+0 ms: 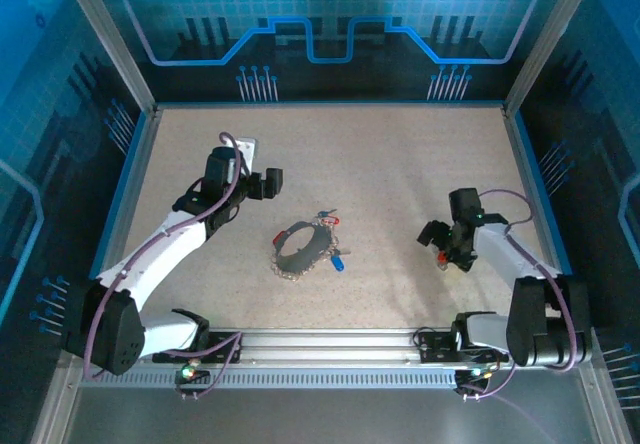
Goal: Put the keys on the keyring
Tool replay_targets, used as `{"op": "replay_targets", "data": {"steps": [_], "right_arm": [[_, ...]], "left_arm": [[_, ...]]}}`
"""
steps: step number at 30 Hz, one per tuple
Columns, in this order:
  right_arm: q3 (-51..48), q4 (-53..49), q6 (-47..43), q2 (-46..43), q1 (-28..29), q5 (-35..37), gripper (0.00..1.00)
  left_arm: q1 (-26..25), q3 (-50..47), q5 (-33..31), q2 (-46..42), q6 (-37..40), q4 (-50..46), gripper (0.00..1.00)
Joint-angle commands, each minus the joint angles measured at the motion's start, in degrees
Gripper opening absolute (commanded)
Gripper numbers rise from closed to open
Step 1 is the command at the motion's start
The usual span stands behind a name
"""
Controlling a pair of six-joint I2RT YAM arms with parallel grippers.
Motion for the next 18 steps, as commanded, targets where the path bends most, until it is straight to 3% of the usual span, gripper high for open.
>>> {"op": "replay_targets", "data": {"steps": [1, 11, 15, 18], "right_arm": [[-1.55, 4.27, -1.16, 2.25, 2.11, -7.87, 0.9], [4.04, 2.67, -0.14, 8.79, 17.0, -3.16, 0.91], [6.31, 5.29, 1.61, 11.63, 23.86, -4.73, 0.9], [9.69, 2.86, 1.74, 13.85, 25.87, -4.91, 0.89]], "left_arm": [[-0.74, 0.24, 0.4, 0.79, 0.86, 1.04, 0.99], [-1.84, -0.27, -0.27, 0.35, 1.87, 1.51, 0.99], [-2.37, 0.14, -0.33, 0.53, 2.48, 1.01, 0.99], [-2.54, -0.31, -0.59, 0.52, 2.63, 1.47, 0.99]]}}
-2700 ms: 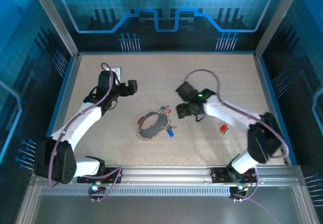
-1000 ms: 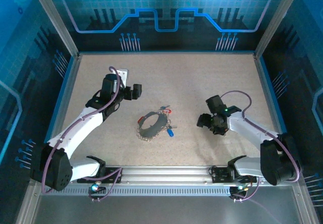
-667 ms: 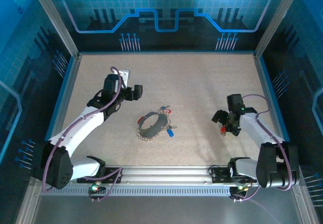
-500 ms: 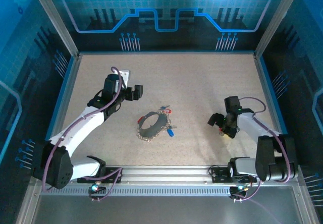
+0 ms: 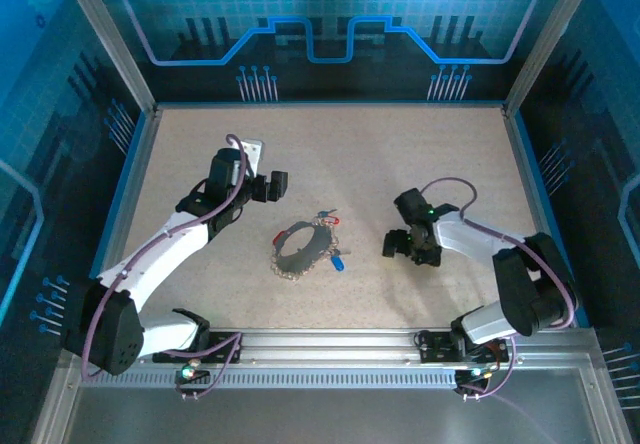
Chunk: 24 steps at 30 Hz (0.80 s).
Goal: Put the keys on the keyring
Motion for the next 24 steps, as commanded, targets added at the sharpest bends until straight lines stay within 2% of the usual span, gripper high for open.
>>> {"op": "replay_targets", "data": {"steps": [1, 4, 7, 10, 12, 24], "right_arm": [[2.64, 4.0, 2.03, 2.39, 3.07, -10.74, 0.88], [3.61, 3.78, 1.16, 1.8, 3.45, -11.93, 0.85], [5.32, -0.11, -0.2, 0.63, 3.45, -8.69, 0.81], [5.52, -2.04, -1.71, -0.9, 2.57, -5.34, 0.65], [5.73, -3.03, -1.69, -1.2, 1.37, -4.9, 0.6], [1.96, 1.15, 5.52, -0.36, -0.79, -5.72, 0.46]], "left_arm": [[-0.66, -0.33, -0.85, 0.61, 1.41, 1.39, 0.99], [-1.23, 0.1, -0.97, 0.31, 2.37, 1.07, 0.99], [-1.48, -0.49, -1.24, 0.26, 2.56, 1.59, 0.99], [-2.0, 0.0, -1.23, 0.27, 3.06, 1.06, 0.99], [-2.12, -0.13, -1.14, 0.17, 3.18, 1.27, 0.99], [-3.46, 0.13, -1.17, 0.28, 3.87, 0.92, 0.99]]}}
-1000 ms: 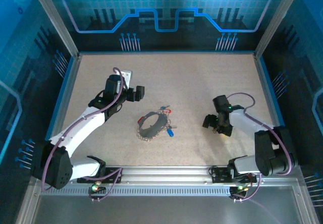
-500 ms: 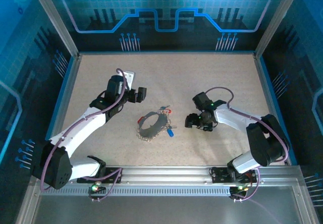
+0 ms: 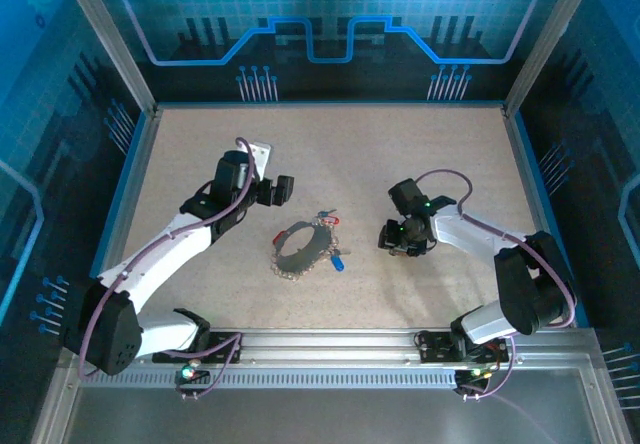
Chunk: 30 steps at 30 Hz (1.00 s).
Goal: Put the keys on the keyring
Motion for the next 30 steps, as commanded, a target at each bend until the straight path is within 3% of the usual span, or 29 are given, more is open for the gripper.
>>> {"op": "replay_targets", "data": {"steps": [1, 6, 17, 30], "right_arm": [[-1.43, 0.15, 3.2, 0.45, -1.21, 0.33, 0.46], [-2.41, 0.72, 3.93, 0.88, -1.43, 1.49, 0.47], [-2.47, 3.33, 3.93, 3.48, -1.7, 2.31, 0.29], [-1.22, 3.0, 2.94, 2.73, -1.92, 4.01, 0.29]], "left_arm": [[-0.82, 0.06, -0.34, 0.18, 1.15, 1.09, 0.99], [-1.66, 0.17, -0.95, 0.35, 1.88, 0.79, 0.99], [-3.72, -0.27, -1.47, 0.99, 3.69, 1.19, 0.99], [-4.95, 0.04, -0.67, 2.54, 3.78, 0.94, 0.99]]}}
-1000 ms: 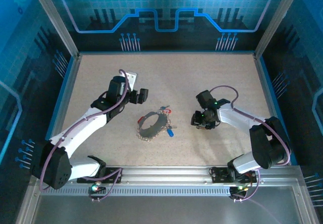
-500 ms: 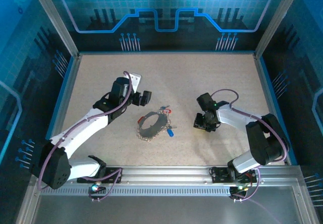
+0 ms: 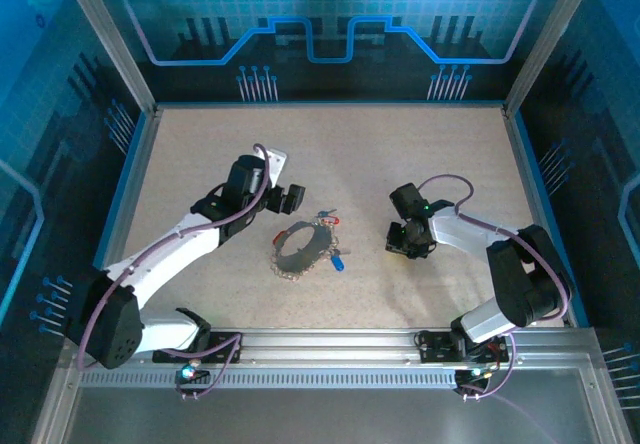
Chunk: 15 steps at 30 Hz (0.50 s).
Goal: Put the keys on the keyring
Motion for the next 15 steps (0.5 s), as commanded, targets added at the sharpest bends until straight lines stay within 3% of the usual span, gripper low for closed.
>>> {"op": "replay_targets", "data": {"steps": [1, 15], "right_arm": [[0.73, 0.29, -0.1, 0.06, -0.91, 0.61, 0.27], [1.21, -0.21, 1.86, 1.41, -1.14, 2.11, 0.11]], "left_arm": [[-0.77, 0.23, -0.28, 0.62, 1.04, 0.73, 0.99], [-1.73, 0.42, -0.1, 1.19, 2.33, 0.44, 0.99]]}}
